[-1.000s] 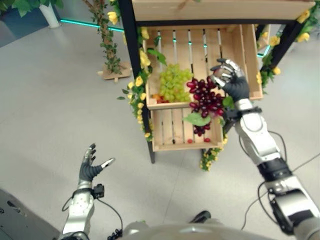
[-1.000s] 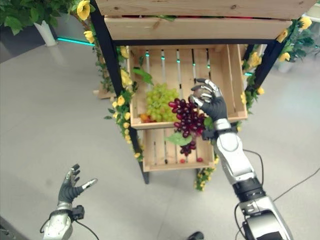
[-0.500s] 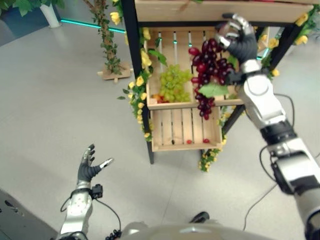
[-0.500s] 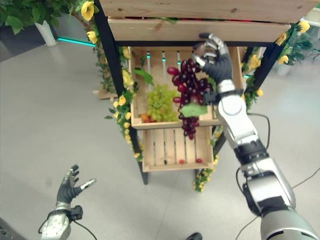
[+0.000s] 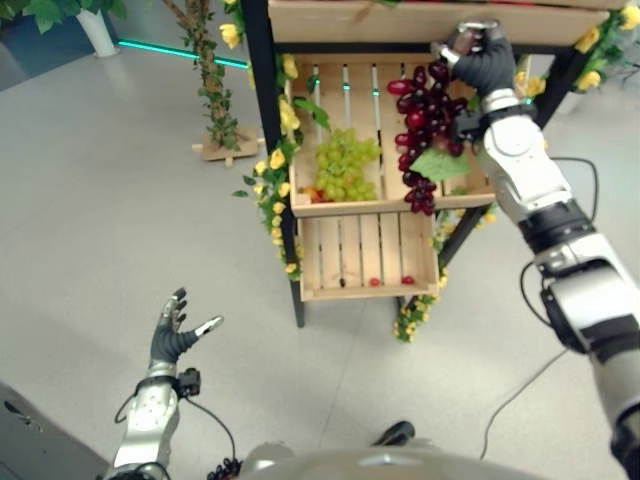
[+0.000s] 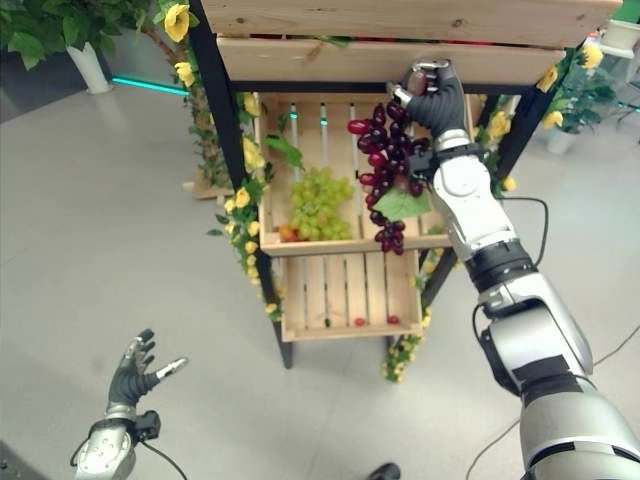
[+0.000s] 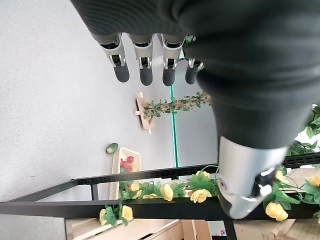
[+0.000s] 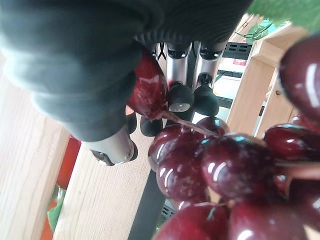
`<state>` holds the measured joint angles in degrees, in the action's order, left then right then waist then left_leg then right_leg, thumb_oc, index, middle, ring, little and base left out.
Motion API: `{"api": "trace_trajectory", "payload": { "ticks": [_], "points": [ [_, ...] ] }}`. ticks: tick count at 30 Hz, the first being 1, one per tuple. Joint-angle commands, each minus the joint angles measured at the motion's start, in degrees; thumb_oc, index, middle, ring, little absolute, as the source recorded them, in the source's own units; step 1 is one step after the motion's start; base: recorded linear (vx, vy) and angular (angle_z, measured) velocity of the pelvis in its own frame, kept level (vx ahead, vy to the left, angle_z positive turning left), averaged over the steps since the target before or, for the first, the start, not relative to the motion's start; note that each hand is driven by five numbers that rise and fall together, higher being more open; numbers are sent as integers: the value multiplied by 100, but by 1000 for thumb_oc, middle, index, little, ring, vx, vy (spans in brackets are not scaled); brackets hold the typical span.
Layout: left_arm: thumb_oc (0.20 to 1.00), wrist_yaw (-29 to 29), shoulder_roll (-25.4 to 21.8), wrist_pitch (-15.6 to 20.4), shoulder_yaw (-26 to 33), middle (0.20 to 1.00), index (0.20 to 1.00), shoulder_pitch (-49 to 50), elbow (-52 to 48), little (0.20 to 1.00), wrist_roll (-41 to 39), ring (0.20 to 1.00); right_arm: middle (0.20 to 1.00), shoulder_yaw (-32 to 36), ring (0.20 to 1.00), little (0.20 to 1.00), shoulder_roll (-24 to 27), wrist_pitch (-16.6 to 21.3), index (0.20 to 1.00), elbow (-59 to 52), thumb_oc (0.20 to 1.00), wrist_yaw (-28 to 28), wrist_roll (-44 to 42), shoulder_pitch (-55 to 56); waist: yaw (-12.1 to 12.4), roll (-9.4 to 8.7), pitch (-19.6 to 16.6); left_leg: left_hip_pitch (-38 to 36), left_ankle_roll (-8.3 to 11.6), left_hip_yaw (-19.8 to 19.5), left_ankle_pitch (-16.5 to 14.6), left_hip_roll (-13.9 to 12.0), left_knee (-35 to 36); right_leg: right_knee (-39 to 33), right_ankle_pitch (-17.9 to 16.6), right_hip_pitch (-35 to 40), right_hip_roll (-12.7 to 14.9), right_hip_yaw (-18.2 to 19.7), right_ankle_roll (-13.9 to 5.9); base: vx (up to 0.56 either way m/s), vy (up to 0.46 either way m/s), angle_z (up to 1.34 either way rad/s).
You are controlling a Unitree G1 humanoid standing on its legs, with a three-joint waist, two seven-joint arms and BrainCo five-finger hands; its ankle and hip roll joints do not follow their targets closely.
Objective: Pick up the fruits from the basket on one side to the basket on the other side
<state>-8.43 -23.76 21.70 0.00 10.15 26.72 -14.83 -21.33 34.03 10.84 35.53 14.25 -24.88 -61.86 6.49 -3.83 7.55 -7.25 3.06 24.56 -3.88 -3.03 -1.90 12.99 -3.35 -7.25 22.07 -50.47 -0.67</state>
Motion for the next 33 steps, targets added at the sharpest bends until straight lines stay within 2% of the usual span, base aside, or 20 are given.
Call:
{"api": "trace_trajectory", "payload": {
  "ticks": [1, 22, 33],
  "points": [
    [1000, -13, -465, 245, -239, 1000, 1000, -123, -247, 1000, -126, 1000, 200, 231, 200, 200, -93, 210, 200, 394, 200, 242, -166, -1429, 353, -285, -217, 129, 83, -396, 37, 123, 221, -386, -995, 626, 453, 216, -1245, 12, 0, 4],
    [1000, -32, -458, 234, -472, 1000, 1000, -125, -257, 1000, -44, 1000, 200, 341, 200, 200, -710, 21, 200, 1494, 200, 256, 19, -1326, 449, -232, -169, 97, 81, -466, 61, 128, 266, -395, -958, 633, 454, 215, -1219, 0, 0, 1],
    [1000, -47, -439, 184, -516, 1000, 1000, -148, -216, 1000, -21, 1000, 200, 412, 200, 200, -929, -27, 200, 1483, 200, 210, 26, -987, 469, -211, -135, 75, 64, -499, 63, 152, 274, -362, -976, 654, 496, 183, -1232, 0, 0, 0]
  ]
}}
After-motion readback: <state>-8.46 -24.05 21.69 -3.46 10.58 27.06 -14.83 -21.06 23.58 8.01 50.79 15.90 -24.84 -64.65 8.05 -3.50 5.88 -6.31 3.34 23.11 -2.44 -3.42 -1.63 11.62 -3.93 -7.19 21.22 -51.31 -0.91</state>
